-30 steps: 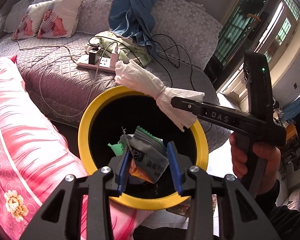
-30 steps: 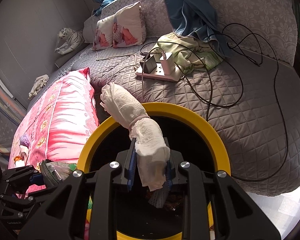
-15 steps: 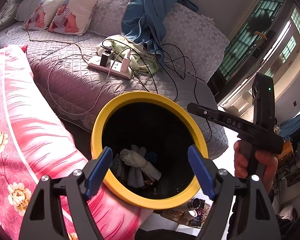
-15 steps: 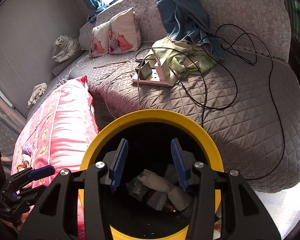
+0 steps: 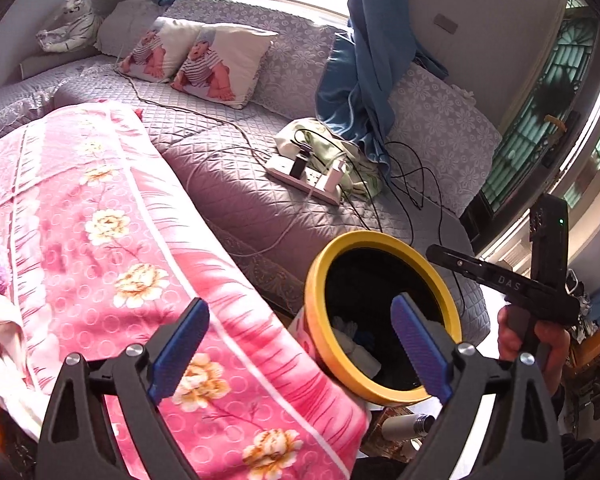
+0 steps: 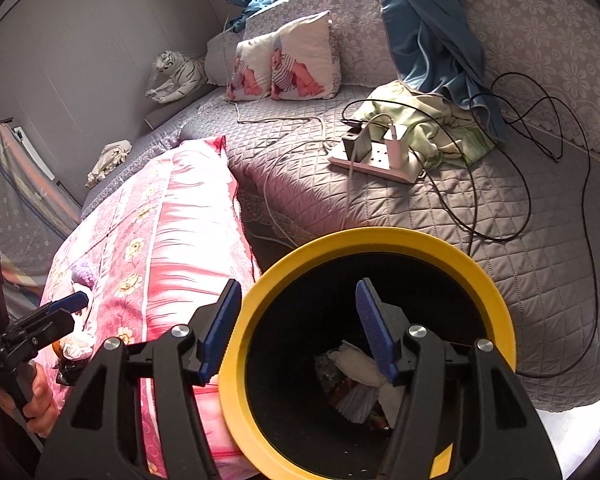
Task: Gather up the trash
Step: 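Move both open tools back over the oranges and tissues on the bed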
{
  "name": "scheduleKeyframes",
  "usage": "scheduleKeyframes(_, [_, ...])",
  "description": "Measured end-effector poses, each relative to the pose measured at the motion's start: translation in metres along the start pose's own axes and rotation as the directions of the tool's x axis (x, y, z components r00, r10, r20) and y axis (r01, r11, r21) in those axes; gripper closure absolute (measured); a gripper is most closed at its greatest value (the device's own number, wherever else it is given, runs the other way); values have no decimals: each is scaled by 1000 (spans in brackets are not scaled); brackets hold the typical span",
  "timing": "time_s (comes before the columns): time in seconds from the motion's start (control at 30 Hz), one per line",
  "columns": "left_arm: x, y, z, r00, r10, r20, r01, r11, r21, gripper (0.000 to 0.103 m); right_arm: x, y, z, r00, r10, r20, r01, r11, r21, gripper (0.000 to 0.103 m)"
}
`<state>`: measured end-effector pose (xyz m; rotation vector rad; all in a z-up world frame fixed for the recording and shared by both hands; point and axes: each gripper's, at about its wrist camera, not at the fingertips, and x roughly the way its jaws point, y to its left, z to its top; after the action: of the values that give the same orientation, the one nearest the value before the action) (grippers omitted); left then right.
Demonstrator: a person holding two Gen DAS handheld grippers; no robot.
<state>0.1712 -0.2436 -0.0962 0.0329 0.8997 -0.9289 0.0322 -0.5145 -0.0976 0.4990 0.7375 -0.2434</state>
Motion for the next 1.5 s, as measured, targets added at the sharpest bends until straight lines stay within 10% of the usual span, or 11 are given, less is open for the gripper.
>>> scheduleKeyframes(0.7, [-151, 191, -51, 935, 337, 112, -289, 905, -311, 11, 82, 247, -36, 915, 298, -271, -385, 846, -369, 35])
scheduleKeyframes(1.1, [-174, 218, -120, 936, 348, 51, -307, 879, -365, 11, 101, 302, -63, 886, 267, -378, -432, 771, -468, 35])
scheduleKeyframes(1.5, [-157, 225, -123, 943, 331, 32, -298, 883, -363, 11, 112, 323, -76, 878, 240, -414, -445, 729, -520, 35])
